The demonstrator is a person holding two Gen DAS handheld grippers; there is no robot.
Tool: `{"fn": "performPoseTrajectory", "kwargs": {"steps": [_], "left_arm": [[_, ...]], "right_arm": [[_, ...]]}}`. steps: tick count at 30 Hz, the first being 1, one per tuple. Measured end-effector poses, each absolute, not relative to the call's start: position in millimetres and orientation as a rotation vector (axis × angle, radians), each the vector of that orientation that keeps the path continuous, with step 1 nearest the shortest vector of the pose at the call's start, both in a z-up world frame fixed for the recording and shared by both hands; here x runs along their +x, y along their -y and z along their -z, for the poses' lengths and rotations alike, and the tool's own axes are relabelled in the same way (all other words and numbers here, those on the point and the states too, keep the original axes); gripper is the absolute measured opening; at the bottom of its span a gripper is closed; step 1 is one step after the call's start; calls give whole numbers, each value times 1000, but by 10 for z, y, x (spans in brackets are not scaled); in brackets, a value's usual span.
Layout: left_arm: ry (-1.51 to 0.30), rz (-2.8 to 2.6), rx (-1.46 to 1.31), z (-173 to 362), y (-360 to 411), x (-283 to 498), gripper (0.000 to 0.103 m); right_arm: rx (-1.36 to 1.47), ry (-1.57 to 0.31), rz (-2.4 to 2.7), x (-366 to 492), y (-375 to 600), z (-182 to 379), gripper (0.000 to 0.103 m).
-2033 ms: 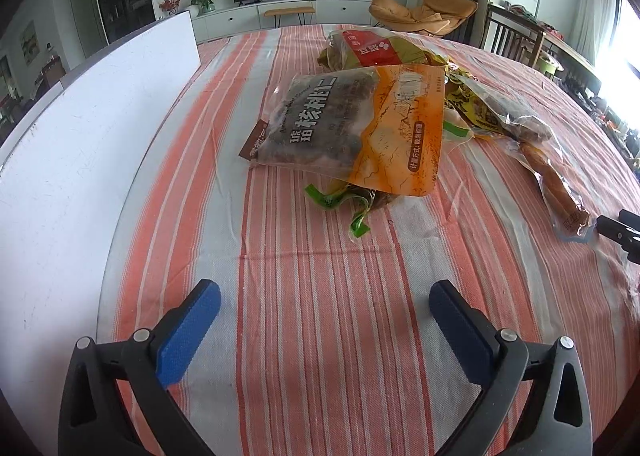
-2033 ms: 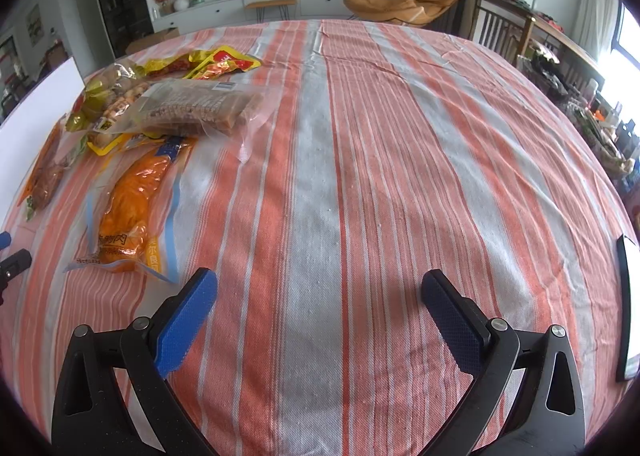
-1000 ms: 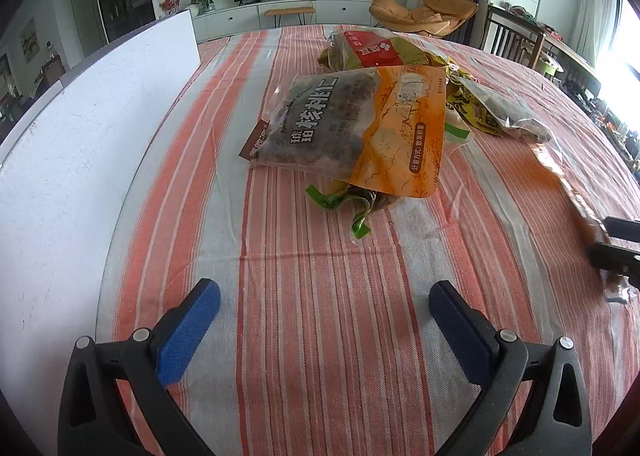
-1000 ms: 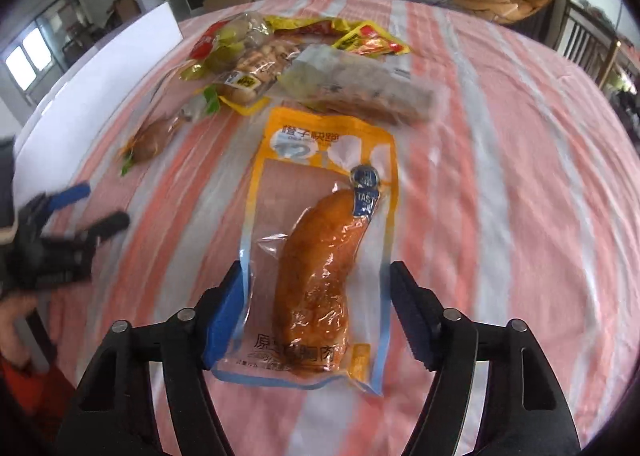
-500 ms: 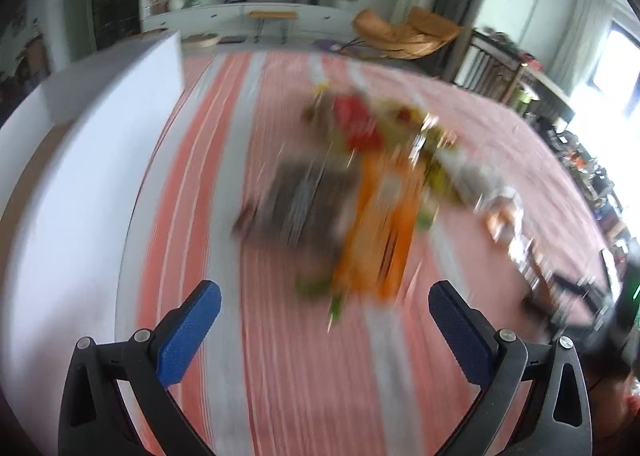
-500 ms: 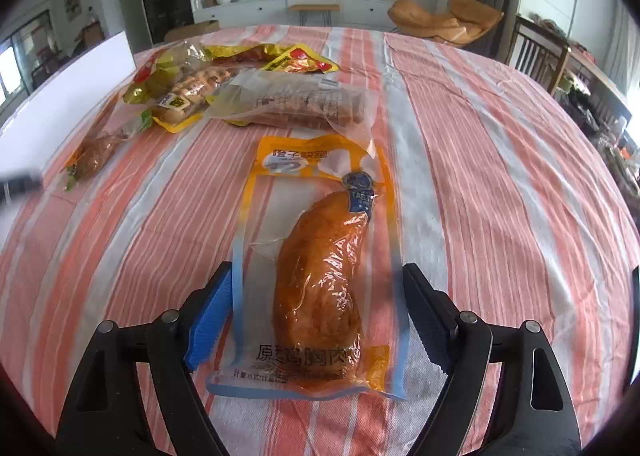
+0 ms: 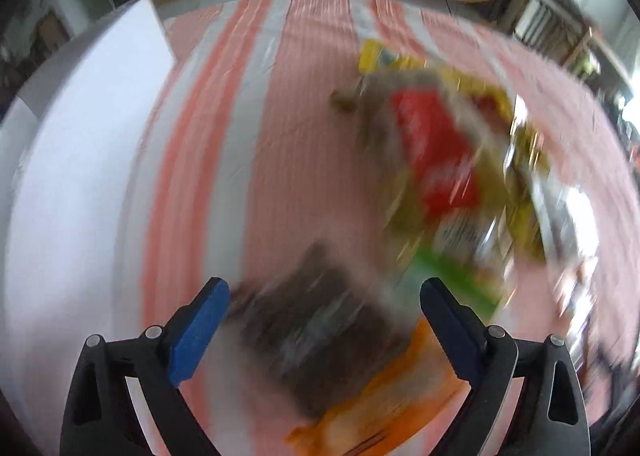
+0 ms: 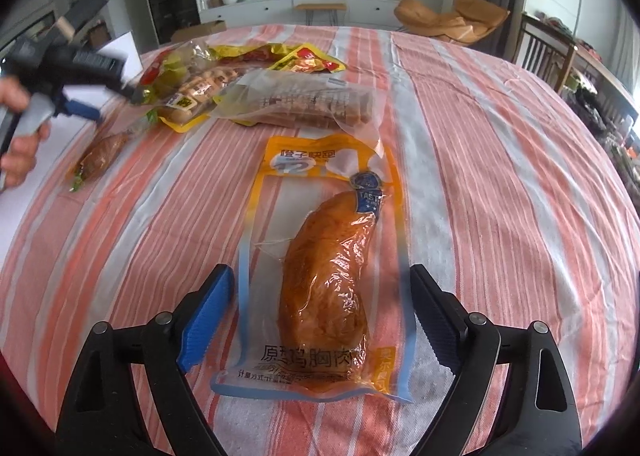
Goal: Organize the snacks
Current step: 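Grasp the orange sausage pack with right tool while left tool grasps walnut bag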
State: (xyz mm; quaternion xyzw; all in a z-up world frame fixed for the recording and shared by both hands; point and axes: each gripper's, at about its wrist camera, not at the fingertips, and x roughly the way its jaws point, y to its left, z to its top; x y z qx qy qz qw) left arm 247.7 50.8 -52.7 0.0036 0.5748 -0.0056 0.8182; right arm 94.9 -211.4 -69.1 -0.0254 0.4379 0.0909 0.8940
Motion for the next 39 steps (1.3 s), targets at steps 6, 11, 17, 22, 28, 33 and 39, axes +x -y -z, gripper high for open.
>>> {"fn": "performPoseTrajectory", "kwargs": {"steps": [6,11,17,22,28,33,39], "left_arm": [[-1236,0,22,567,-853,2108,96],[-1221,-14,-17,700,-920,2249,96],[-1221,35,-44,828,-1031,2225,102],[-1132,57,33,898,-994,1990,99],[-1072,35,38,768,-875,1670,61],[-1036,82,-113,678,-916,1039,61],[-991,120,-158,625,-833,662,61]], "right_arm": [[-44,-907,-203,948,2118,686,92],[-44,-907,-212,950,2115,685,92],[-37,-906,-218,943,2123,684,93],[-32,-907,-228,943,2127,682,95],[77,-884,-297,923,2266,650,97],[497,-890,-410,902,2842,658,94],[27,-1150,-296,1186,2158,575,97]]}}
